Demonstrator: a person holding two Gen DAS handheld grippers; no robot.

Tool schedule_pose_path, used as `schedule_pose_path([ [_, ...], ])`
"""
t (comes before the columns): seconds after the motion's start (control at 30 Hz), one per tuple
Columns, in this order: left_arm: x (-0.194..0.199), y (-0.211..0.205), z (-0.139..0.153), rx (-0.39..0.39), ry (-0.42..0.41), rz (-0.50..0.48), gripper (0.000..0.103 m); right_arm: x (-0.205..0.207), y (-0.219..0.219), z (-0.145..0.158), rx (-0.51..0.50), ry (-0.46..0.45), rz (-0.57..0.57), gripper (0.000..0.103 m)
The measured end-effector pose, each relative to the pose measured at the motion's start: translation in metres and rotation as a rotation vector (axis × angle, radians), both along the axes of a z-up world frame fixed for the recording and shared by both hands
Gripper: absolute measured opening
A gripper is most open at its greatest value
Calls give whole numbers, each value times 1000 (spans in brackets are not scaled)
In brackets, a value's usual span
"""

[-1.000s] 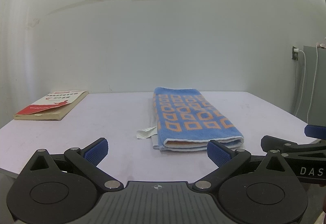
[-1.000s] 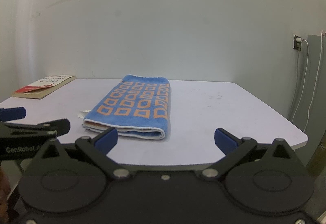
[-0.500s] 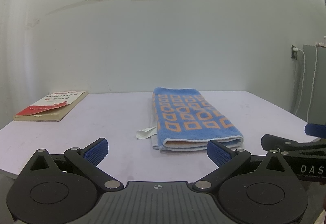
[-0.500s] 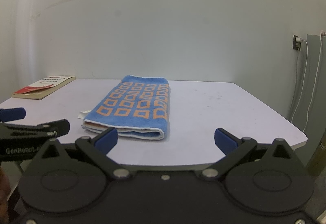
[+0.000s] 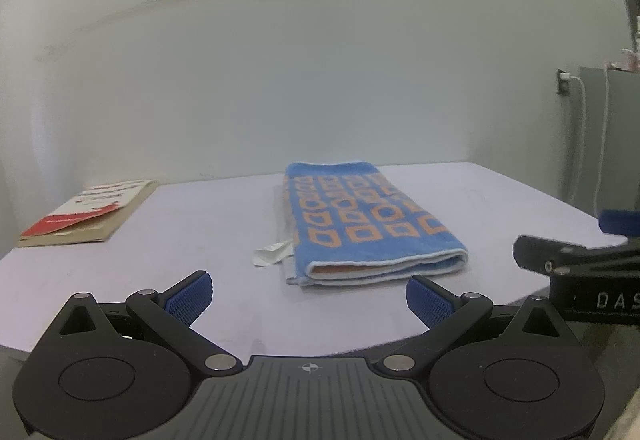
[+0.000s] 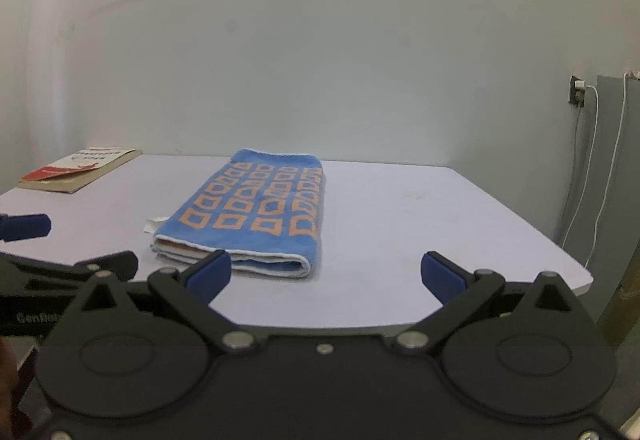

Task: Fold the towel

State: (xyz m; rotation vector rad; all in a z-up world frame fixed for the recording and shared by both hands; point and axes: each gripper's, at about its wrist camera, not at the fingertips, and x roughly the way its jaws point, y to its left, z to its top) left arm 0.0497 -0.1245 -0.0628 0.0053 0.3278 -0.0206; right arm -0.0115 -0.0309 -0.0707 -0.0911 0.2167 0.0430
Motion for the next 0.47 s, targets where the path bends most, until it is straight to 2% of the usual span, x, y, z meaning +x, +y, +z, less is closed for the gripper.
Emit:
schedule_pose_path([
  [0.47,-4,-8,2,0,-8,-33,103,-2,-12,5,4,-1,-17,103],
])
